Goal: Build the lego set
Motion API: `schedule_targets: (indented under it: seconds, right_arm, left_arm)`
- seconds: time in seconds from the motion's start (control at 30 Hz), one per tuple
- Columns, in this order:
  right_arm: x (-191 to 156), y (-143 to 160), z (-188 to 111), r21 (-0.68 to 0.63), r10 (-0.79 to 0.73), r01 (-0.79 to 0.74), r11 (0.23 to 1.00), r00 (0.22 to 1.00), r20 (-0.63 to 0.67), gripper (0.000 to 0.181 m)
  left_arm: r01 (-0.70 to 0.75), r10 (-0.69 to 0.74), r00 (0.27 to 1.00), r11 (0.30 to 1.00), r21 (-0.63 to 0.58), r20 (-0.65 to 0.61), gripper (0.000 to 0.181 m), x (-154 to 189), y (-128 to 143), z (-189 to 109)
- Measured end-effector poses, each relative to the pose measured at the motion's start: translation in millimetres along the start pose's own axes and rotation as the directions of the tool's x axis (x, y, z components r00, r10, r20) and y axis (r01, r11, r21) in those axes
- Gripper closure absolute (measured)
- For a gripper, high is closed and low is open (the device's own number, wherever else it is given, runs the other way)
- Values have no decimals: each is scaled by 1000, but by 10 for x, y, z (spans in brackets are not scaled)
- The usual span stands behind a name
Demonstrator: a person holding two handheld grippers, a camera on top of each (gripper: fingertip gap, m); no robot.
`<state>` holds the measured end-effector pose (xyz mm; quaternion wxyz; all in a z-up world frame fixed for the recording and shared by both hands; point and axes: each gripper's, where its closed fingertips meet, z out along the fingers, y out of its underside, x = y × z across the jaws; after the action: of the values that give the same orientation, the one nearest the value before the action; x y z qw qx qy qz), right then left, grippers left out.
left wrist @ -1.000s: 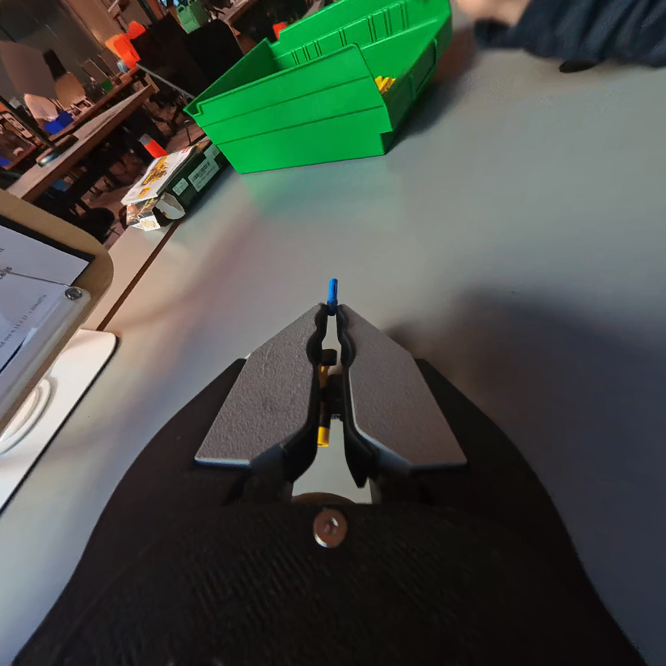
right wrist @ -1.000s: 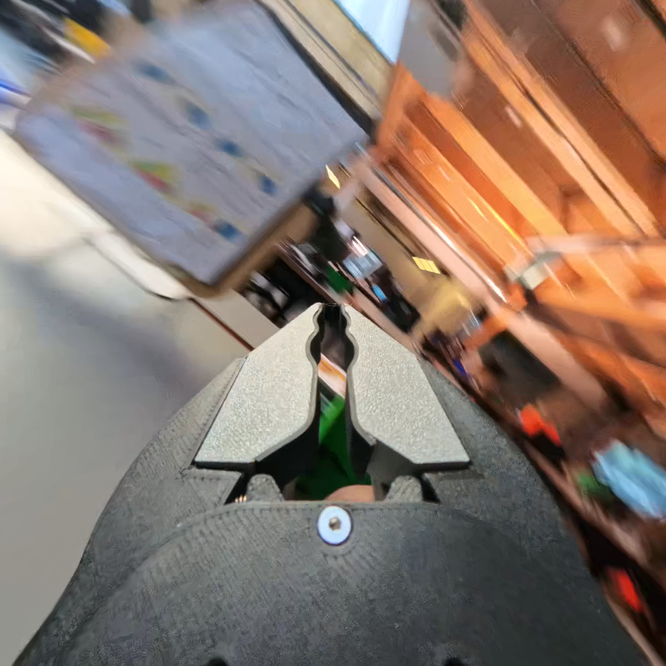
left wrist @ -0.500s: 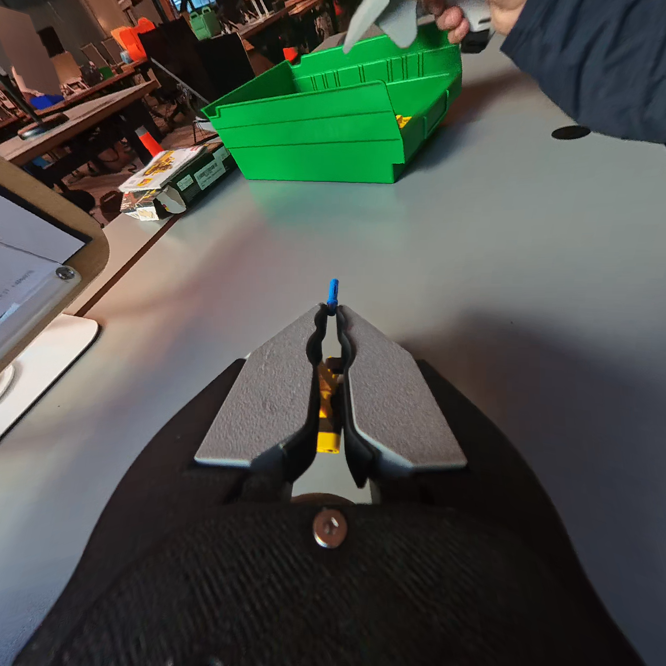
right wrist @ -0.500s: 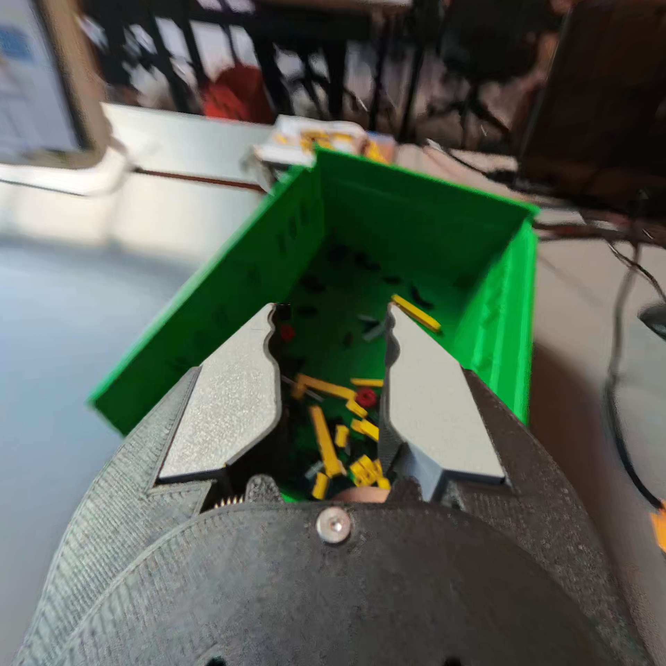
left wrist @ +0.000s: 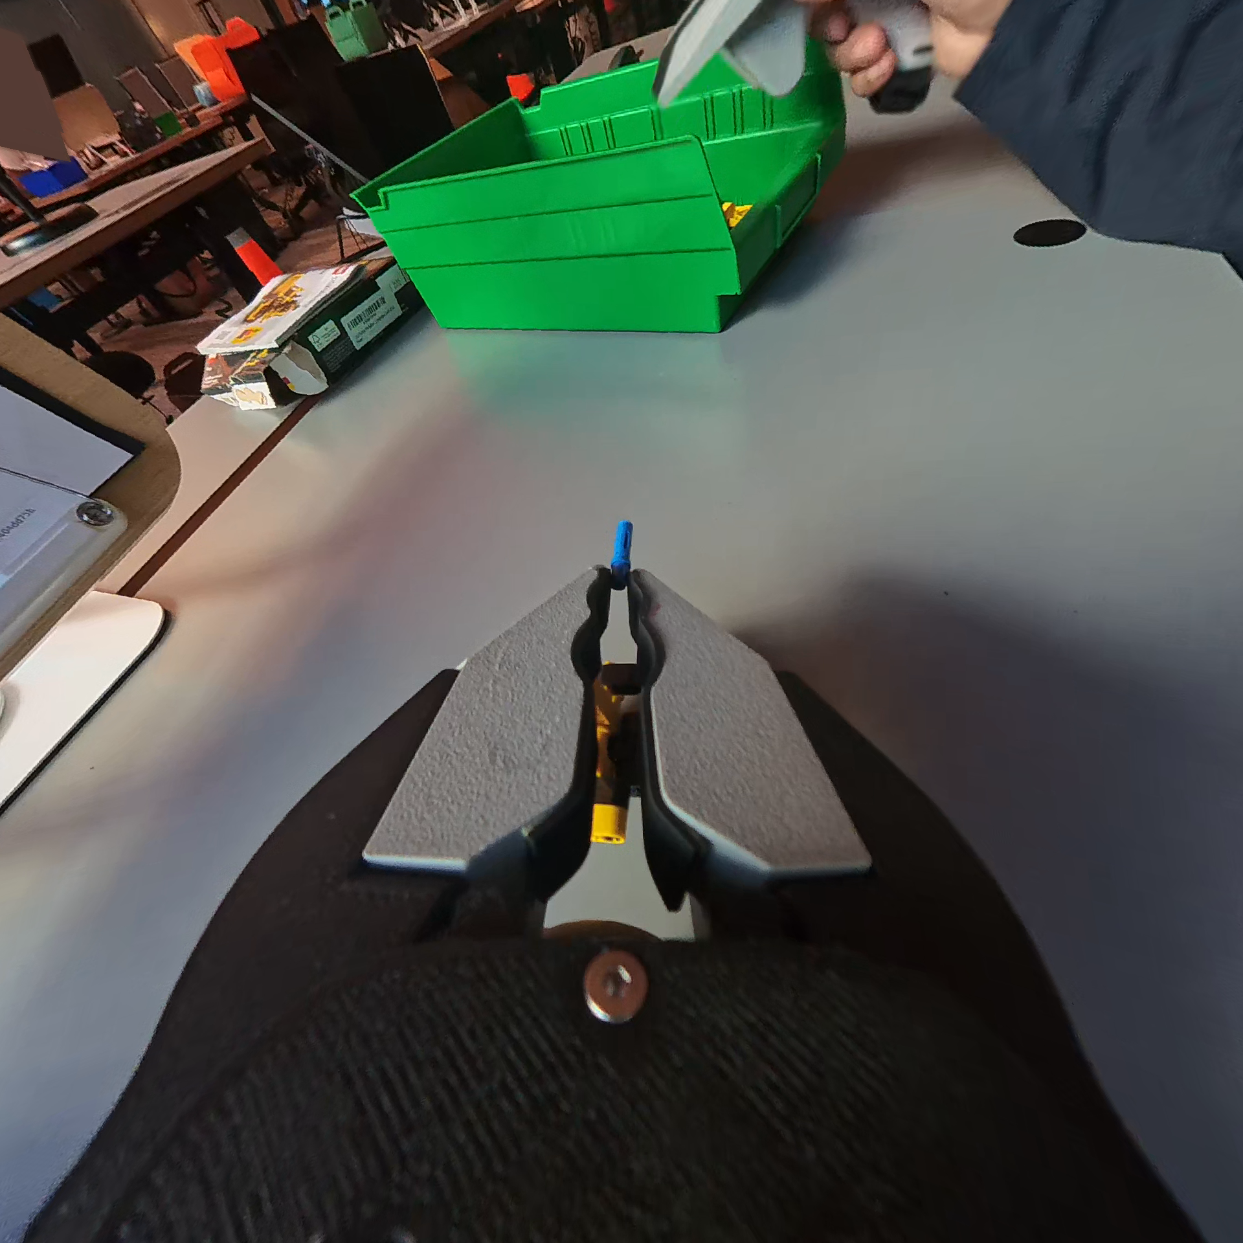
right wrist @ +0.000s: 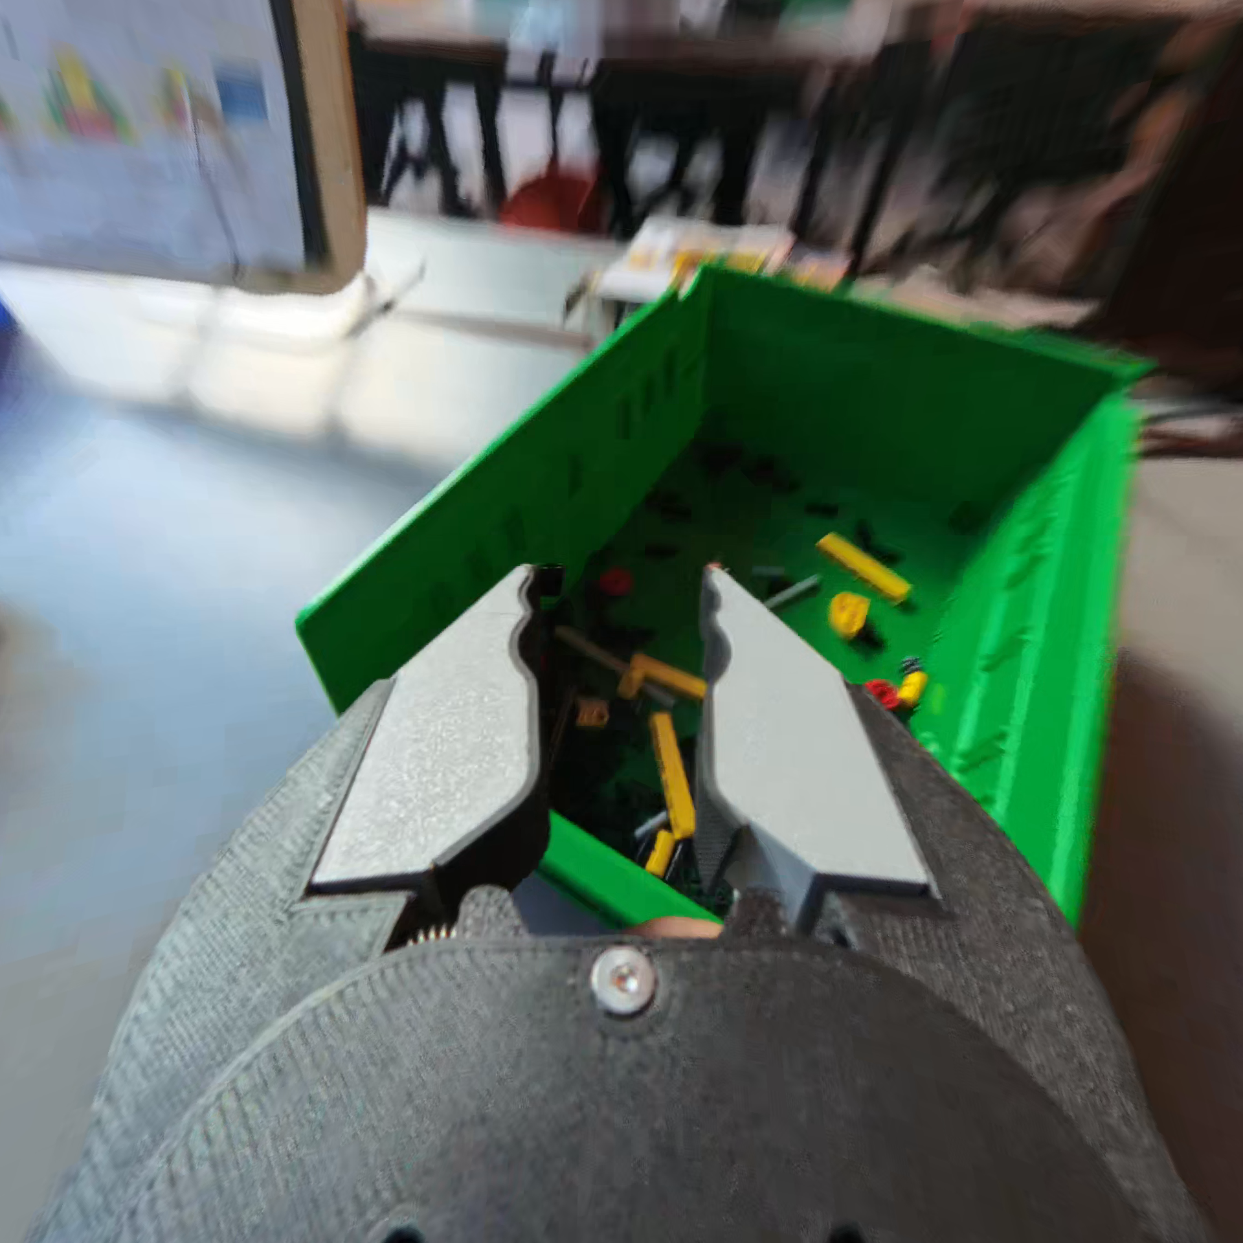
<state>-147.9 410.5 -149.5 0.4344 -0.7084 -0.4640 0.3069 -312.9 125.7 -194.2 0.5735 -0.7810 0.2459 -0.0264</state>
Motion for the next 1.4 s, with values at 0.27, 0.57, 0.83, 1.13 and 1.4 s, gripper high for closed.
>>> schedule_targets:
  seconds: [0.27, 0.57, 0.83, 1.13, 1.4]
  right_arm:
    - [31, 601, -222, -195, -13, -16, 981, 989, -149, 148]
    - [14, 131, -467, 39, -13, 23, 999, 969, -245, 151]
    - [-2635, -37, -420, 274, -520, 444, 853, 763, 385, 146]
    - [-3383, 446, 258, 140, -912, 901, 410, 402, 84, 165]
    - [-3141, 316, 236, 0, -957, 961, 275, 274, -92, 180]
  left_arm:
    - [34, -33, 999, 999, 25, -20, 180, -16, -26, -24]
    - [27, -26, 999, 999, 45, -27, 180, -1, -52, -47]
    - [-51, 114, 966, 963, 263, -230, 180, 418, -325, -223]
    - [12, 36, 962, 985, 175, -271, 180, 519, -275, -160]
    - [88, -49, 962, 987, 134, -267, 177, 458, -254, -112]
